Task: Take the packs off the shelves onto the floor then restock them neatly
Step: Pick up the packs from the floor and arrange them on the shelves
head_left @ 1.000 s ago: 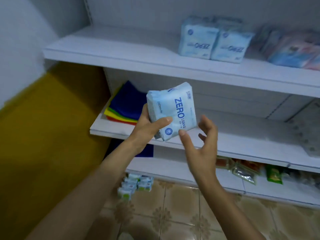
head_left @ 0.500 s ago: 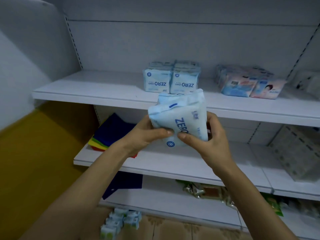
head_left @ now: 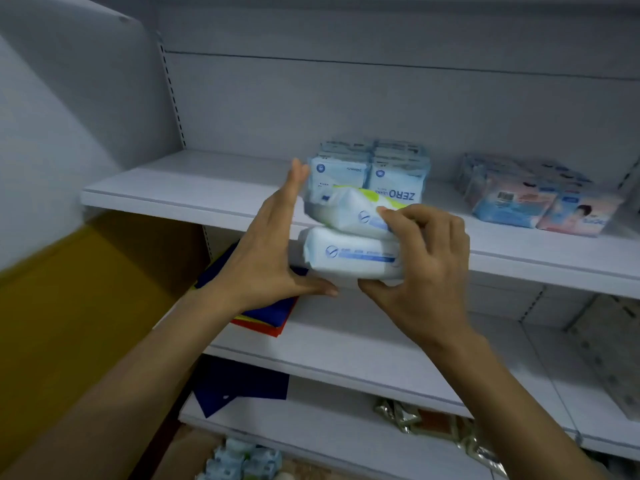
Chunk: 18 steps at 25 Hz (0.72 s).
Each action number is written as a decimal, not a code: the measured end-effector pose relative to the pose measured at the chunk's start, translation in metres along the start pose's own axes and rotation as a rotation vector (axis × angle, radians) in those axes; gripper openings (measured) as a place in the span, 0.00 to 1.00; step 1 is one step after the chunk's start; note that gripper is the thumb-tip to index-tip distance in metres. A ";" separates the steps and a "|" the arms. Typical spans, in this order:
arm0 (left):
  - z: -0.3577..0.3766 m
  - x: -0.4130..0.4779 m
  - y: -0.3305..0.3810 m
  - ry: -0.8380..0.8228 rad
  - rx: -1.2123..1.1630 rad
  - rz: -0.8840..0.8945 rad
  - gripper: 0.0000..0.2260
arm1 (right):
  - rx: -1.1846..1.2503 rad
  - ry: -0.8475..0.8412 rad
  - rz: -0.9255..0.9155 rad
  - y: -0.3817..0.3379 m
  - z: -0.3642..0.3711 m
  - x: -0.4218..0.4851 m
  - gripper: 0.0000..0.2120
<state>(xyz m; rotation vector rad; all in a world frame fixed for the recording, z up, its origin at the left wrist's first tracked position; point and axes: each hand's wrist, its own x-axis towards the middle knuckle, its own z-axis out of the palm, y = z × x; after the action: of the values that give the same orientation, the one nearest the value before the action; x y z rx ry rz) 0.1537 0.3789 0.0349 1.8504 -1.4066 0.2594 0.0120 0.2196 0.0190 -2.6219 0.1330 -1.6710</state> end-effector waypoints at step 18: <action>0.000 0.216 -0.287 0.239 -0.399 -0.439 0.49 | -0.293 -0.309 0.084 0.066 0.254 0.110 0.32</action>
<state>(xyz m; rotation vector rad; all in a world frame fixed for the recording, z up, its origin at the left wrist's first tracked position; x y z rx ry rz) 0.4876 0.2454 0.0295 1.6734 -0.7937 -0.0243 0.2845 0.1391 0.0059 -2.9969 0.5044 -1.2861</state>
